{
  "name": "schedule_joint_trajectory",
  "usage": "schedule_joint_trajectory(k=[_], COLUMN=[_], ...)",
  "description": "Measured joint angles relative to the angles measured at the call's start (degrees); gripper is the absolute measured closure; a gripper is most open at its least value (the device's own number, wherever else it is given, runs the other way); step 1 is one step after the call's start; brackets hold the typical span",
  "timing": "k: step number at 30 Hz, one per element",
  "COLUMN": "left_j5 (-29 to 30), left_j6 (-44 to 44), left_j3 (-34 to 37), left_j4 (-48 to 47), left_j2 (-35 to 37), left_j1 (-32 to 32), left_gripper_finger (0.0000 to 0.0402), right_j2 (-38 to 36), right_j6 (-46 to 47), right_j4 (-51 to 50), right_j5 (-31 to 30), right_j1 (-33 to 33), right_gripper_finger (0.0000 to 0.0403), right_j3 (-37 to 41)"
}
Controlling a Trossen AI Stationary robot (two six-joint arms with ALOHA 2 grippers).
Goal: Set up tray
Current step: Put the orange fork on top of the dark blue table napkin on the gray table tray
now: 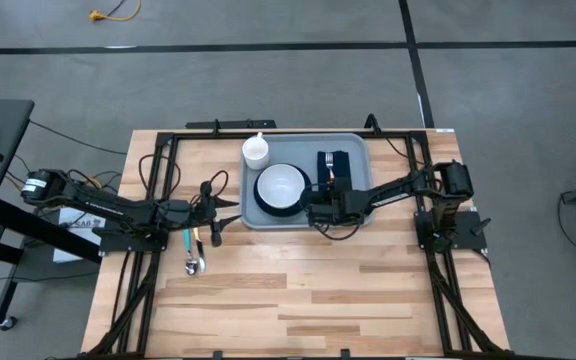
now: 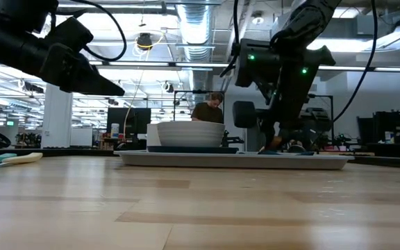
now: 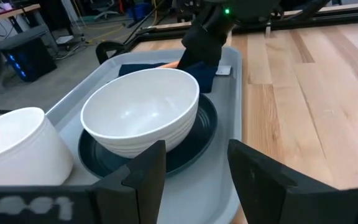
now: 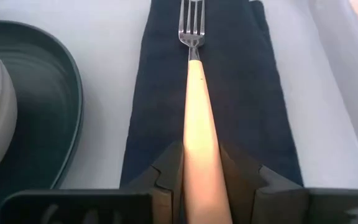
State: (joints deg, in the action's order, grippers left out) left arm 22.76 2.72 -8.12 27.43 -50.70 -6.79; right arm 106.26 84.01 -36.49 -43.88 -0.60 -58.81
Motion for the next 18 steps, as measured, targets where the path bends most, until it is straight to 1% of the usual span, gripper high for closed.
schedule_joint_trajectory(k=[13, 18], left_j5=[0.02, 0.04], left_j6=[0.13, 0.24], left_j3=[0.0, 0.0], left_j4=[0.08, 0.08], left_j2=[0.0, 0.0], left_j1=[0.0, 0.0], left_gripper_finger=[0.0237, 0.0237], right_j2=[-0.11, -0.11], right_j6=[0.02, 0.04], right_j4=[-0.85, -0.83], right_j5=[0.58, 1.8], right_j1=[0.0, 0.13], right_gripper_finger=[0.0336, 0.0336], right_j3=[0.0, 0.0])
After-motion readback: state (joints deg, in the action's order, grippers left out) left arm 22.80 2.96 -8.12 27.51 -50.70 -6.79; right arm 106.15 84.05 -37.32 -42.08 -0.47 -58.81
